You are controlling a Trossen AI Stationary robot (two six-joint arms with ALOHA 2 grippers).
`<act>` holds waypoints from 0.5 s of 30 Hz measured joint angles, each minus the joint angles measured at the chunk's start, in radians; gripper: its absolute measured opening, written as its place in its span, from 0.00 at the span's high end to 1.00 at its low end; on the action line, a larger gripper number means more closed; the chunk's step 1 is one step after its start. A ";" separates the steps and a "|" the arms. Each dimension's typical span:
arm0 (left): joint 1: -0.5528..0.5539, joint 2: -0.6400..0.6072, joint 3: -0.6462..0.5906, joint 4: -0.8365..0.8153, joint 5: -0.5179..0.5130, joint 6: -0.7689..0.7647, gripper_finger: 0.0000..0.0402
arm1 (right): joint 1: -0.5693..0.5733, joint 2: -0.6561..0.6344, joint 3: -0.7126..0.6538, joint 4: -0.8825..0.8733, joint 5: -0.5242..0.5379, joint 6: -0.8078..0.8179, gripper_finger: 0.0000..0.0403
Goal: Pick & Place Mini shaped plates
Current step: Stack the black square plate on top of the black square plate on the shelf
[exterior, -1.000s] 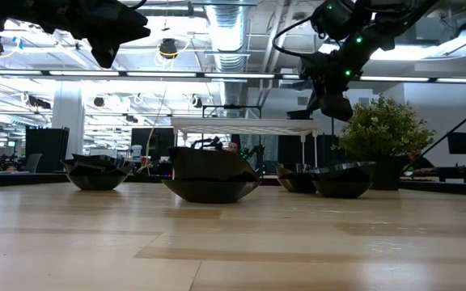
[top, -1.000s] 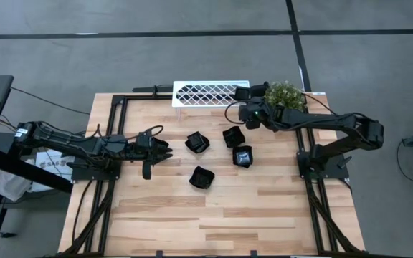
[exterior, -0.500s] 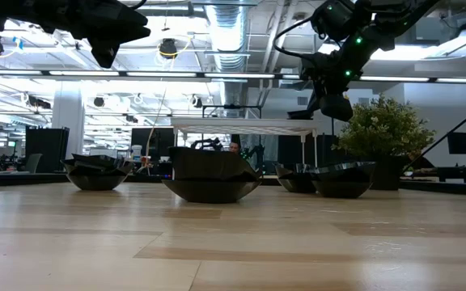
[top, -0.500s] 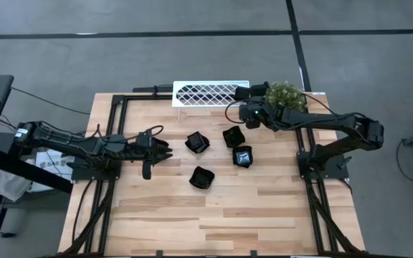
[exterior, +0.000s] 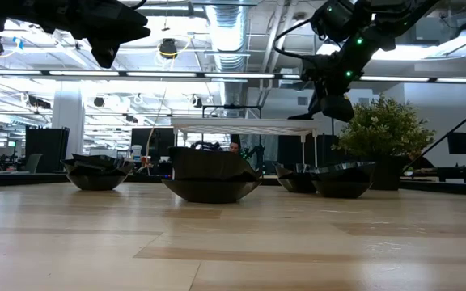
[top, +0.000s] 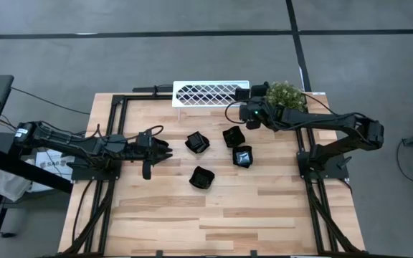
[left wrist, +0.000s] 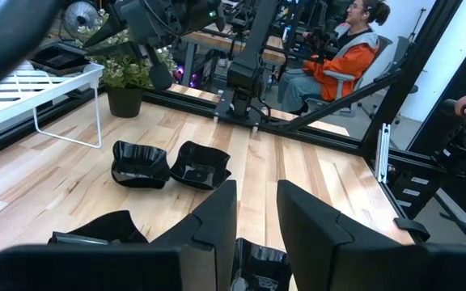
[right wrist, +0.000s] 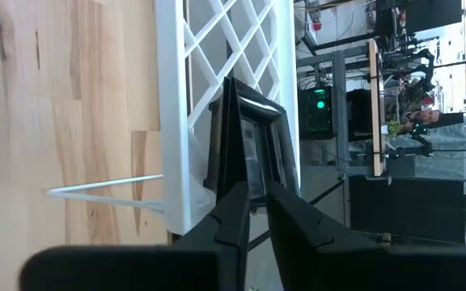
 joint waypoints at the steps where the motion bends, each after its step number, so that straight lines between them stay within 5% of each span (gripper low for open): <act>1: 0.000 0.000 0.000 0.000 0.000 0.000 0.77 | 0.000 0.000 0.000 0.000 0.000 0.000 0.87; 15: 0.000 0.000 0.000 0.000 0.000 0.000 0.77 | 0.031 -0.019 0.000 0.047 0.085 -0.030 0.81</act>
